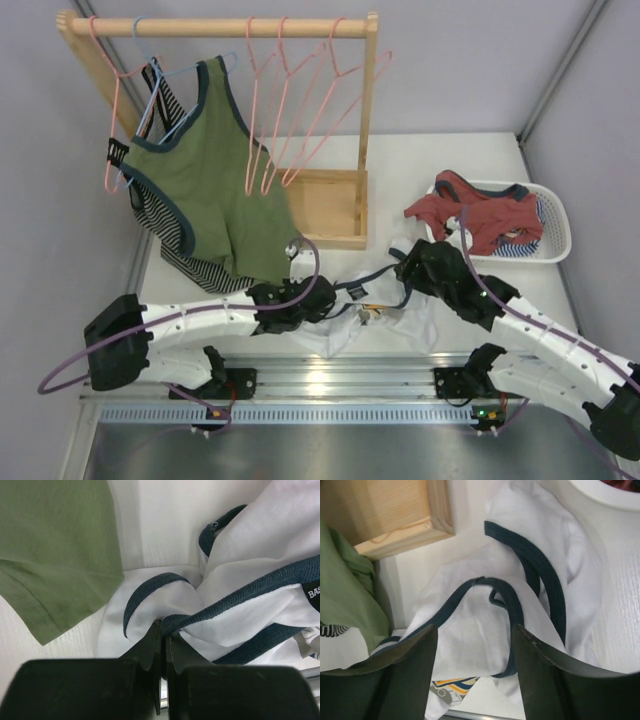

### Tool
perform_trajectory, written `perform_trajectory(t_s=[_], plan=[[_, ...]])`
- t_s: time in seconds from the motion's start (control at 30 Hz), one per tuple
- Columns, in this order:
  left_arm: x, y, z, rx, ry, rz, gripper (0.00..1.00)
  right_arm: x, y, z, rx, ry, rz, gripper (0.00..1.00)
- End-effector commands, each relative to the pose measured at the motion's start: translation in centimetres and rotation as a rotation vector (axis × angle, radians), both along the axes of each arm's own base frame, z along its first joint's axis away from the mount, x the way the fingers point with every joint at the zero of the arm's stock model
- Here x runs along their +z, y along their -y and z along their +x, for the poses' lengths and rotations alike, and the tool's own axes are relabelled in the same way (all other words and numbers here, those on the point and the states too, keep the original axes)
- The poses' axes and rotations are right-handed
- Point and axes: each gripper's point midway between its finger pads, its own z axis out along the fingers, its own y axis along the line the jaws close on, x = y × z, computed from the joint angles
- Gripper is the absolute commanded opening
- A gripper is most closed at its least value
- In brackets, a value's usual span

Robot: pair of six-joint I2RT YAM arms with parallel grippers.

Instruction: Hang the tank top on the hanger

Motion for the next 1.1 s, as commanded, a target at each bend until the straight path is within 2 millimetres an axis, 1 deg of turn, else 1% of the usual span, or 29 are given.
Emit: perform_trajectory(t_s=[0.0,0.03,0.07,0.13,0.17,0.2,0.23,0.27,0.3,0.33,0.37,0.4,0.5,0.53,0.6,0.7,0.77,0.83,0.87,0.93,0.97,1.0,1.07], plan=[[0.4,0.1,0.7,0.034,0.016,-0.04,0.04,5.4,-1.7,1.0,0.052,0.133,0.079,0.63],[0.4,0.0,0.9,0.039,0.017,-0.039,0.04,5.9,-1.6,0.8,0.059,0.144,0.084,0.67],[0.4,0.0,0.9,0.037,0.016,-0.038,0.06,6.6,-1.6,0.8,0.063,0.157,0.093,0.68],[0.5,0.1,0.9,0.037,0.017,-0.043,0.08,7.1,-1.2,0.5,0.07,0.172,0.085,0.69],[0.6,0.2,0.9,0.033,0.017,-0.045,0.1,7.6,-0.8,0.5,0.057,0.18,0.079,0.69],[0.7,0.3,0.9,0.027,0.019,-0.048,0.13,7.6,-0.1,0.5,0.04,0.191,0.054,0.7],[0.7,0.3,0.9,0.024,0.019,-0.048,0.14,7.5,0.2,0.5,0.038,0.189,0.038,0.7],[0.8,0.3,0.9,0.017,0.02,-0.046,0.15,7.5,0.4,0.5,0.036,0.191,0.024,0.68],[1.1,0.4,0.9,0.011,0.021,-0.049,0.2,7.2,0.5,0.6,0.044,0.186,0.0,0.66],[1.3,0.5,0.9,0.007,0.025,-0.052,0.22,7.0,0.5,0.7,0.049,0.182,-0.013,0.64],[1.5,0.5,0.9,0.003,0.027,-0.053,0.23,6.9,0.3,0.8,0.063,0.178,-0.024,0.63],[1.7,0.7,0.9,-0.009,0.03,-0.057,0.26,6.6,0.2,0.9,0.081,0.17,-0.046,0.61],[2.7,1.0,0.9,-0.036,0.043,-0.079,0.29,5.2,-0.4,1.4,0.127,0.127,-0.095,0.56],[3.1,1.1,0.8,-0.049,0.044,-0.092,0.31,5.2,-0.5,1.5,0.133,0.124,-0.1,0.51],[3.8,1.5,0.7,-0.081,0.054,-0.104,0.33,5.5,-0.9,1.8,0.157,0.133,-0.099,0.49],[5.6,2.4,0.3,-0.168,0.08,-0.15,0.4,6.0,-0.9,2.2,0.169,0.14,-0.116,0.47],[7.1,2.8,-0.2,-0.245,0.105,-0.169,0.45,6.6,-0.8,2.6,0.167,0.147,-0.123,0.47],[8.9,2.9,-0.4,-0.284,0.13,-0.195,0.5,6.7,-0.7,2.7,0.174,0.147,-0.13,0.47],[9.5,3.1,-1.0,-0.334,0.13,-0.204,0.51,6.9,-0.5,2.8,0.171,0.147,-0.128,0.47],[11.9,3.6,-1.7,-0.404,0.16,-0.261,0.52,7.0,-0.4,2.8,0.177,0.147,-0.129,0.47],[12.9,3.8,-2.2,-0.463,0.179,-0.272,0.55,7.1,-0.3,2.9,0.176,0.151,-0.129,0.47],[15.0,4.8,-3.3,-0.539,0.182,-0.335,0.57,7.2,-0.2,2.8,0.176,0.155,-0.124,0.47],[18.3,4.9,-4.0,-0.601,0.235,-0.388,0.57,7.2,-0.1,2.7,0.18,0.153,-0.122,0.47]])
